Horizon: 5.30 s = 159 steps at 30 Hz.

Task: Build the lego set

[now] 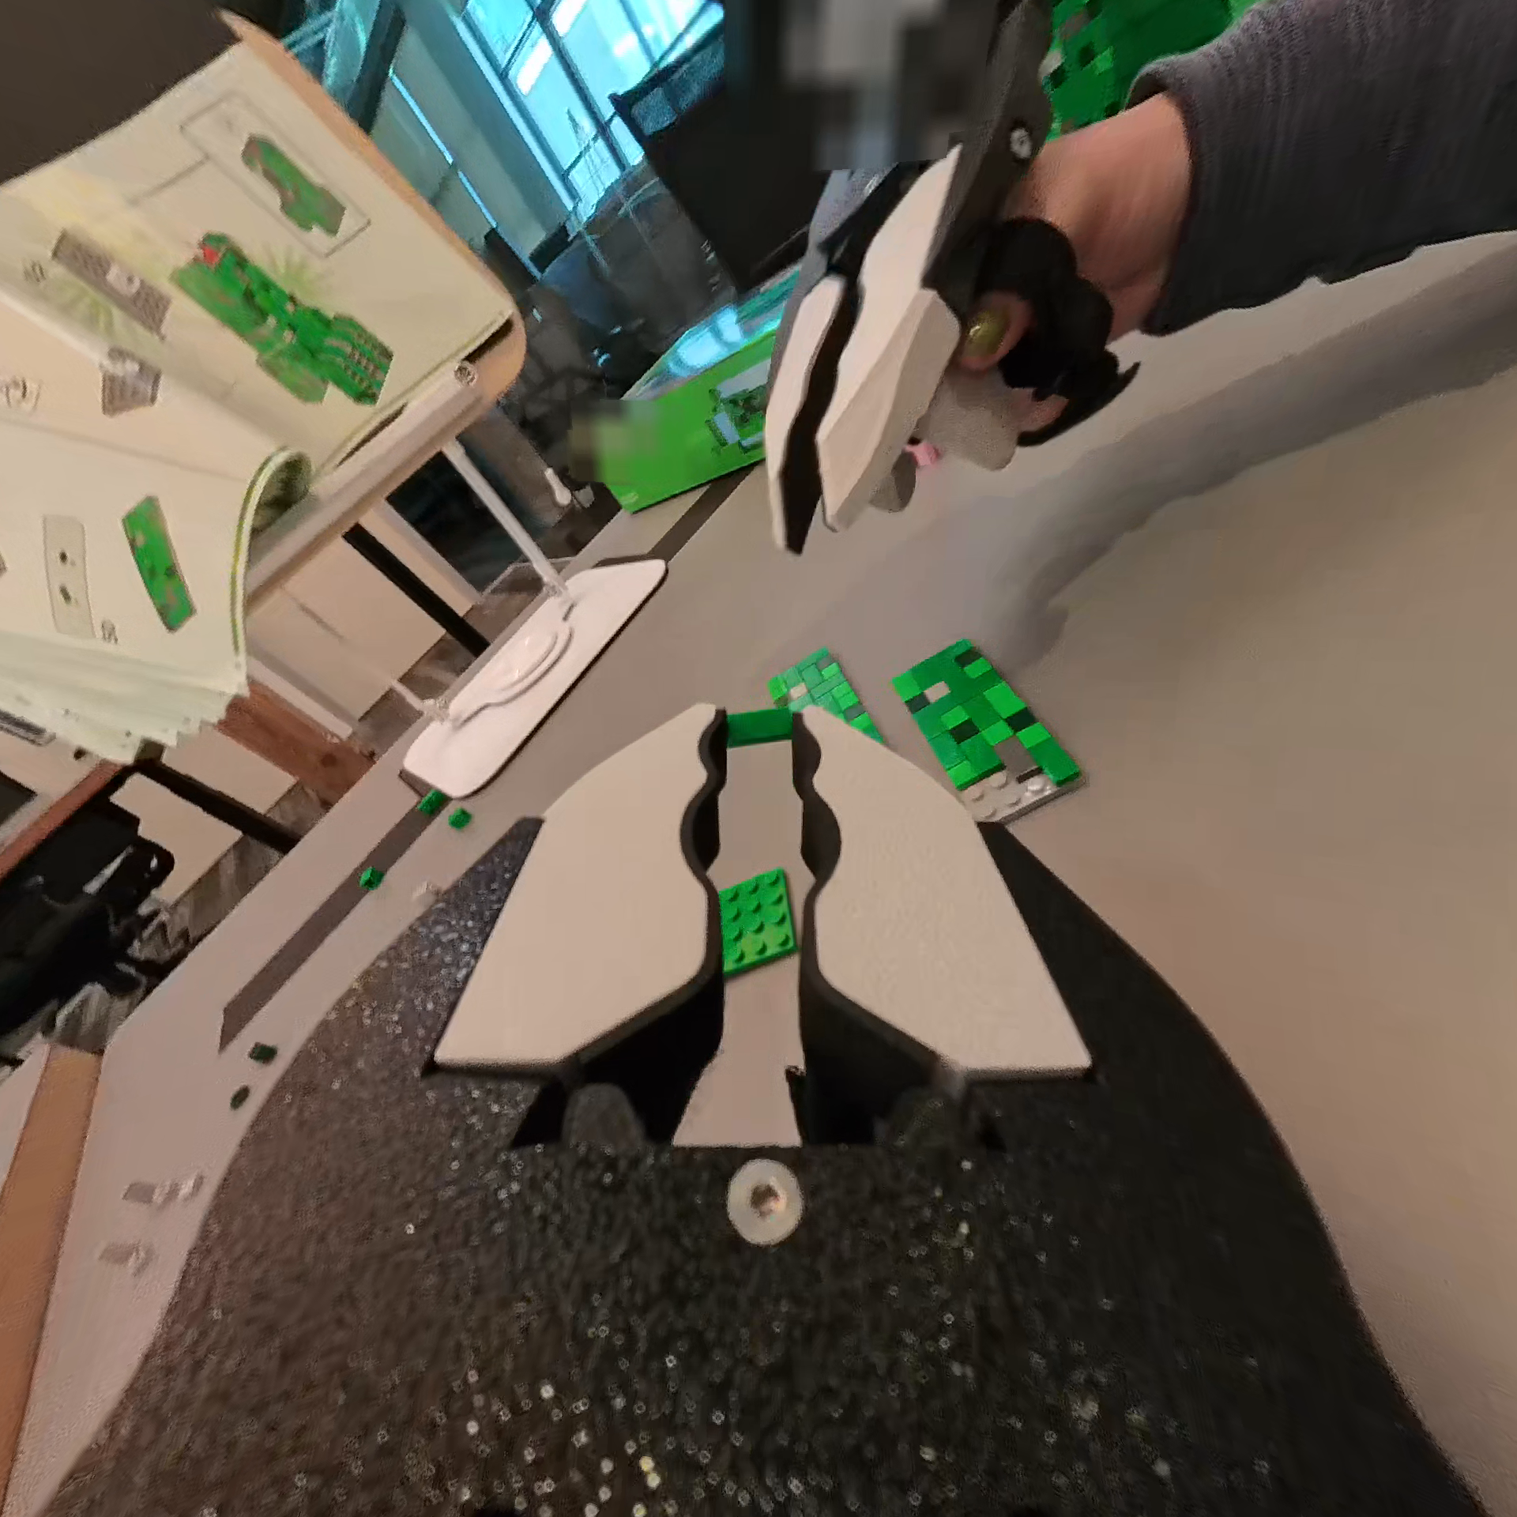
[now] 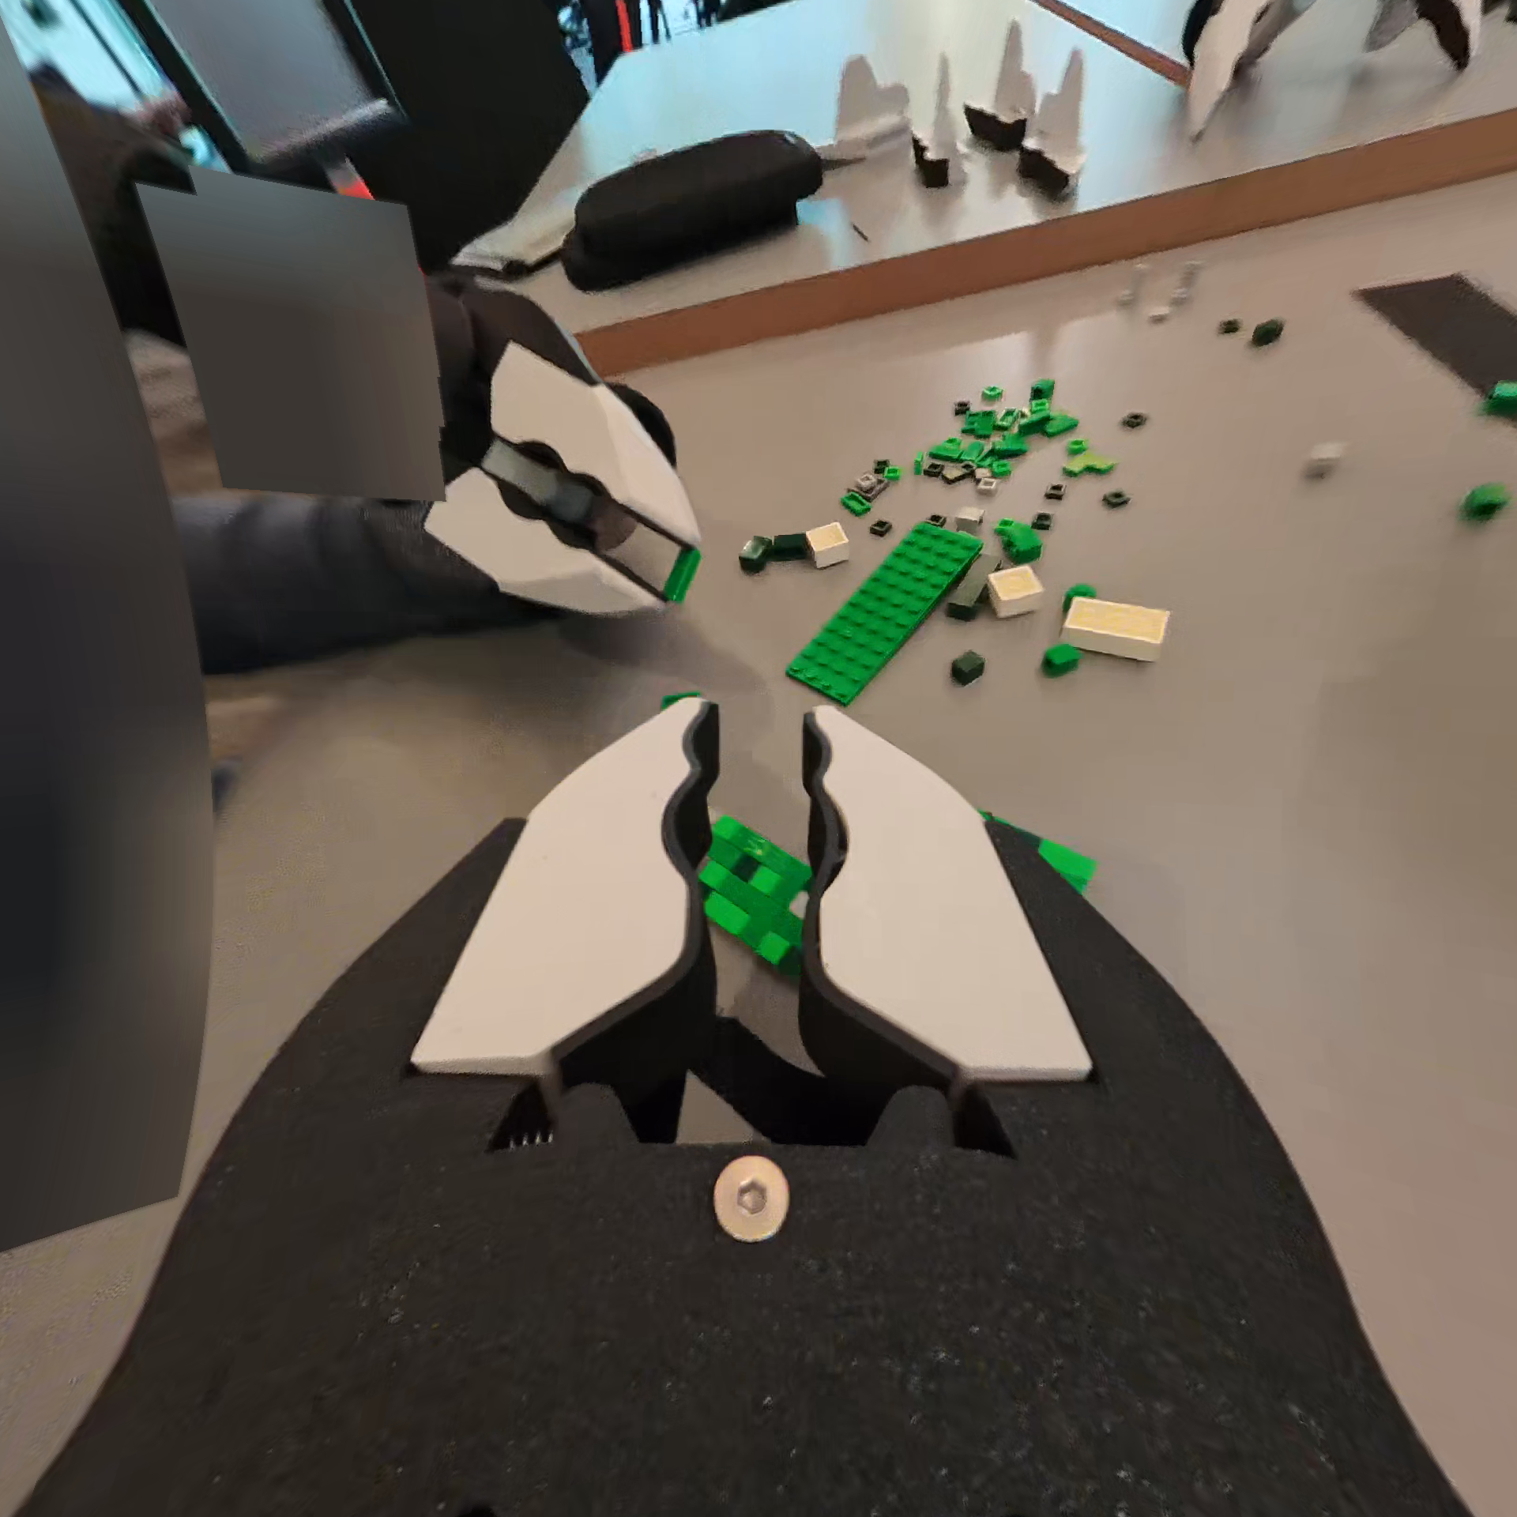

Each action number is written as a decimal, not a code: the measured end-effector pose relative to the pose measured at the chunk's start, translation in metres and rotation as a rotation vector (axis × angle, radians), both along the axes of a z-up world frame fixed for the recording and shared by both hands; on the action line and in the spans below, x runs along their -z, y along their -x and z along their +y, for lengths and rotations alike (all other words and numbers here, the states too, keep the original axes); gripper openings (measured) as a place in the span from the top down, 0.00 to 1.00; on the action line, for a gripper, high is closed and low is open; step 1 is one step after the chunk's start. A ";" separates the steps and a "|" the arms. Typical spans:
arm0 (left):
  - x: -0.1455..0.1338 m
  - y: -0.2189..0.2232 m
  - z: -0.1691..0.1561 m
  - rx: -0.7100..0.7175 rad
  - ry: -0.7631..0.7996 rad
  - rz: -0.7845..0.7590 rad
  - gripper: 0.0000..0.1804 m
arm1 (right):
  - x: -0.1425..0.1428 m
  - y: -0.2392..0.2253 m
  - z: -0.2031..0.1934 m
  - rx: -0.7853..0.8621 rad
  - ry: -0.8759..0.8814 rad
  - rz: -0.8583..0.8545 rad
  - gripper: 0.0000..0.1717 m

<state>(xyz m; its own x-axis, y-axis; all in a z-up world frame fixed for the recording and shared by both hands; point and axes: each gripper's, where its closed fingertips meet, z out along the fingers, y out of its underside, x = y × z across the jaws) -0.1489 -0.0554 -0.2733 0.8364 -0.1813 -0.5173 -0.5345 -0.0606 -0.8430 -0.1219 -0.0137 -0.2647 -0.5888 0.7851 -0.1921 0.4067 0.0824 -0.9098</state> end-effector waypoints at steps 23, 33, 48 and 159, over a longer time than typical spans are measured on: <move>0.033 -0.002 0.002 0.133 0.238 -0.186 0.92 | 0.086 0.024 0.045 -0.642 -0.720 -0.206 0.66; 0.032 -0.004 0.003 0.144 0.233 -0.188 0.92 | 0.091 0.019 0.039 -0.649 -0.774 -0.294 0.81; 0.013 -0.005 0.002 0.127 0.148 -0.237 0.92 | 0.054 -0.017 0.022 -0.227 -0.638 -0.203 0.81; -0.024 -0.021 -0.032 -0.223 0.049 -0.438 0.61 | -0.059 0.008 -0.056 0.330 0.537 0.056 0.97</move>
<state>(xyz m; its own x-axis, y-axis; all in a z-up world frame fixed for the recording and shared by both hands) -0.1277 -0.0879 -0.2491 0.9945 0.0119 -0.1042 -0.1004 -0.1784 -0.9788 -0.1302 -0.0695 -0.2059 -0.3530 0.7298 -0.5854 0.2834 -0.5129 -0.8103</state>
